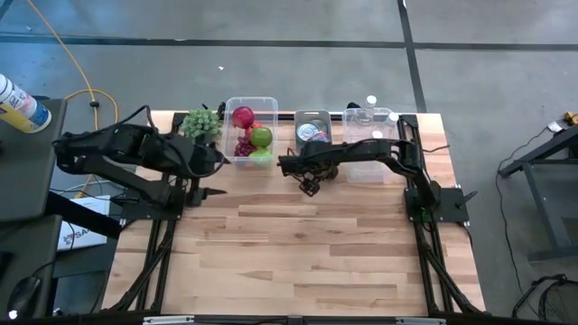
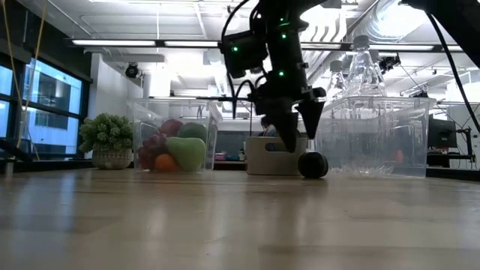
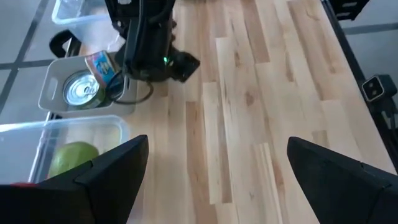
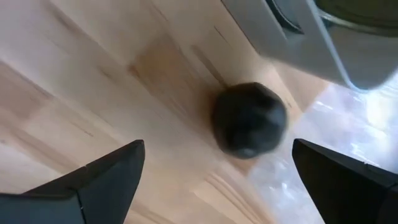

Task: Pick & Place Food Item
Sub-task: Put the plum into the left transparent bin

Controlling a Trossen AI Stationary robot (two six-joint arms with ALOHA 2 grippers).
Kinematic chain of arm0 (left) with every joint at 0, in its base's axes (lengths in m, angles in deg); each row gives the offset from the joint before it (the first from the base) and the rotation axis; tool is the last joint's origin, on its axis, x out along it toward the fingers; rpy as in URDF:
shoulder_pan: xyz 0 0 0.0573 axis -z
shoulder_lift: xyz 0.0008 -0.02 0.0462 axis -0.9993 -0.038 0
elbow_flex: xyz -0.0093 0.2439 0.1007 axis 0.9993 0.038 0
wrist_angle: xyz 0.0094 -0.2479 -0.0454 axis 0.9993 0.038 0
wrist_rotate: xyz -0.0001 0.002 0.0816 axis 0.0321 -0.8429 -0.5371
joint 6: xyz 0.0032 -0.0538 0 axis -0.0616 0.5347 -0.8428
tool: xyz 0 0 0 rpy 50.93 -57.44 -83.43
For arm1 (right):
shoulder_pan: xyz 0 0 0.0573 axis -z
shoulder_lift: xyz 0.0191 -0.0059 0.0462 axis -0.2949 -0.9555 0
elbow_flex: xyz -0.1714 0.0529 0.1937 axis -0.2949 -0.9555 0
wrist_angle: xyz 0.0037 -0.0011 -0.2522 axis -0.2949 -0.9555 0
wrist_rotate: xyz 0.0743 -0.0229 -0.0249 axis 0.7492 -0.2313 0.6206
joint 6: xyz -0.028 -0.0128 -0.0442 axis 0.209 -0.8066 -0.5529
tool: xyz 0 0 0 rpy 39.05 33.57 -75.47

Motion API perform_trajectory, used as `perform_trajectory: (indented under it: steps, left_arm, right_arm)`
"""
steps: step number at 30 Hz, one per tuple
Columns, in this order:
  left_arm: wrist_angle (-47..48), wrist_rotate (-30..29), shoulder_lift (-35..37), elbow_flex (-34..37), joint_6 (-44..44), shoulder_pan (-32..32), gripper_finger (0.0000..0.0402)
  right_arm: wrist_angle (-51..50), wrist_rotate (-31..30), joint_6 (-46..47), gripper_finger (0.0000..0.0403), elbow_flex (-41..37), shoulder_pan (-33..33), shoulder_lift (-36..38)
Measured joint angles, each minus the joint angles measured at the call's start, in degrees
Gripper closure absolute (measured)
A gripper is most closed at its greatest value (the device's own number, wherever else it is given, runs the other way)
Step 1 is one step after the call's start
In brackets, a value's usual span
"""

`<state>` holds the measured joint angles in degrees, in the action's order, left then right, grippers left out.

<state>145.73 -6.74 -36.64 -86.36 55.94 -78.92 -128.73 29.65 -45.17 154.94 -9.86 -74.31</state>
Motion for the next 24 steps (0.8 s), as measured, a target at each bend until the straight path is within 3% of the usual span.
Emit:
perform_trajectory:
  steps: [10,24]
  left_arm:
    - [1.82,0.07,1.17,0.02,0.56,-2.79,0.0029]
    - [0.39,0.58,1.52,0.02,-0.37,-4.74,0.0029]
  right_arm:
    - [-2.44,-3.97,-4.07,0.0007,0.0,0.22,0.0]
    - [-0.58,-1.73,-5.58,0.0007,0.0,-0.42,0.0]
